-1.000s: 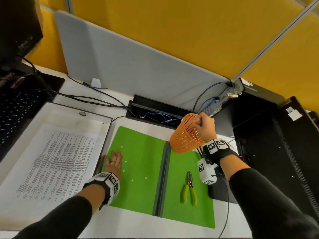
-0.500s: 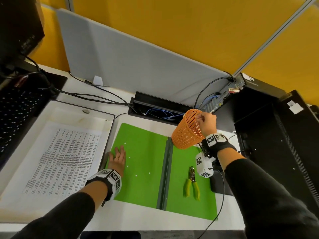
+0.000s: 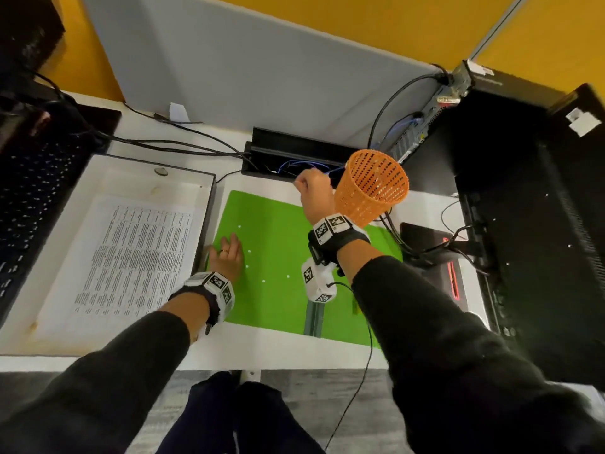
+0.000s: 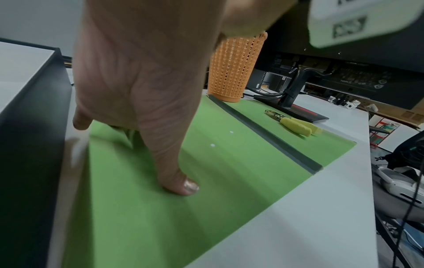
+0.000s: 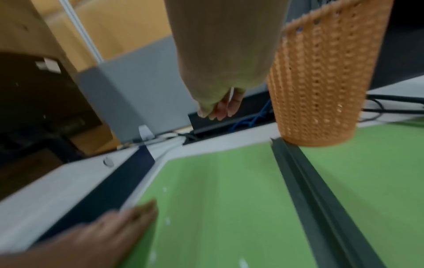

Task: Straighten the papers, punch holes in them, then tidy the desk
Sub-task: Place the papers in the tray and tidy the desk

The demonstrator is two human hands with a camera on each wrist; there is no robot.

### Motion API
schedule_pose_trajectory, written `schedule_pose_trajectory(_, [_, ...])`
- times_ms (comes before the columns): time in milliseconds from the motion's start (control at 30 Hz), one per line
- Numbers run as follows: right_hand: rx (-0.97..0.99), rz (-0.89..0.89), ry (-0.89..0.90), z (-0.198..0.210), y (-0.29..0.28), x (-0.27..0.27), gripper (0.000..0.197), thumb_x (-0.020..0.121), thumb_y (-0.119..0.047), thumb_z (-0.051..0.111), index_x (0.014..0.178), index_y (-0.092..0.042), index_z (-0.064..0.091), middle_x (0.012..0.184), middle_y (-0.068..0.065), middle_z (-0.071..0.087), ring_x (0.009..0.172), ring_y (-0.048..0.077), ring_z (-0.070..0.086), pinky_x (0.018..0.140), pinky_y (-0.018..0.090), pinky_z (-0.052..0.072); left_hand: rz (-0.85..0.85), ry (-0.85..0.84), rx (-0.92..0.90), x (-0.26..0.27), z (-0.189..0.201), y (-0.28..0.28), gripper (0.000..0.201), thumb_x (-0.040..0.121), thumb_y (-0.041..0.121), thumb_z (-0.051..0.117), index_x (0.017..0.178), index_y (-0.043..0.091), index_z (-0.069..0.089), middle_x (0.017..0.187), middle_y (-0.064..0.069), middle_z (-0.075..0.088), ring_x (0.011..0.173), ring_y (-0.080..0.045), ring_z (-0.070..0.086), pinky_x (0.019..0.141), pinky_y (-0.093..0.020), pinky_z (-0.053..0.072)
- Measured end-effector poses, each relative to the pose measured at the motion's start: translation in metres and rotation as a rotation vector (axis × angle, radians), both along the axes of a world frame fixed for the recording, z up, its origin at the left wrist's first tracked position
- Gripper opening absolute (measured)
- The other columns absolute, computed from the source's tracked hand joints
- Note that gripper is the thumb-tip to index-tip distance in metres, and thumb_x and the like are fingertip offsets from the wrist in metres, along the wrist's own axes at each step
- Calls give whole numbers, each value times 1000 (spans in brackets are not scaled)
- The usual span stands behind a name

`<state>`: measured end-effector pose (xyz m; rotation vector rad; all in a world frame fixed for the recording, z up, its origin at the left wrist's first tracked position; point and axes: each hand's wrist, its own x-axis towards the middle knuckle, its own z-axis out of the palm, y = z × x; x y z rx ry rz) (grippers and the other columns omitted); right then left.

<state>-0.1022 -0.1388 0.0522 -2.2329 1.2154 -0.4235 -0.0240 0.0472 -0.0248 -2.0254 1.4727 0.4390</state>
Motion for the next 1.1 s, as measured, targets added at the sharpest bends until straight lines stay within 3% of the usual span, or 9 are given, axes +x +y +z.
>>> schedule_pose_trajectory(67, [65,60,123,-27,16,-12,15,85,2,52,85,4,66,97,23,64,90,33,60,75,37,45,16,19,-10,4,-2,2,89,94,34,54,150,-1,-6,158,-19,-8,147,-32,5,115,-49,23])
schedule_pose_trajectory(133, [154,98,243,-47,32,-33,14,84,0,57,92,2,69,102,22,65,95,33,61,79,38,47,19,22,20,8,-7,3,116,80,49,68,149,-2,-10,157,-21,-12,146,-34,2,115,-50,23])
schedule_pose_trajectory(233, [262,130,363,-72,50,-65,19,80,-2,66,99,0,69,107,21,65,97,33,62,81,35,48,-14,27,71,11,-12,3,132,70,63,70,148,-4,-14,155,-24,-16,146,-37,0,115,-52,21])
schedule_pose_trajectory(400, [259,160,340,-91,78,-85,22,70,-4,76,91,-3,71,100,16,67,91,30,63,73,30,46,-30,36,119,17,-16,-1,134,70,68,65,146,-5,-18,154,-25,-19,145,-38,-3,114,-54,19])
schedule_pose_trajectory(533, [180,123,293,-99,91,-87,13,72,-4,74,85,-4,71,99,12,65,88,26,62,68,23,36,-26,77,128,20,-20,-1,134,71,67,64,145,-6,-21,153,-25,-23,145,-39,-8,114,-55,16])
schedule_pose_trajectory(867, [82,95,250,-105,102,-86,11,79,-12,68,83,-3,71,95,10,65,92,25,59,65,24,33,-27,61,170,20,-23,-5,136,71,69,62,144,-6,-23,152,-26,-25,144,-41,-10,113,-59,17])
schedule_pose_trajectory(1000, [45,107,244,-107,103,-84,10,78,-12,68,79,-3,71,91,11,67,88,26,60,67,27,41,-27,51,184,19,-25,-7,135,71,70,61,144,-6,-23,151,-27,-26,144,-42,-10,112,-60,18])
schedule_pose_trajectory(1100, [-4,155,292,-109,103,-80,5,77,-7,69,76,-3,70,84,11,67,81,28,61,69,37,51,-24,48,192,18,-25,-8,135,71,70,61,144,-7,-24,151,-28,-26,143,-43,-11,112,-61,18])
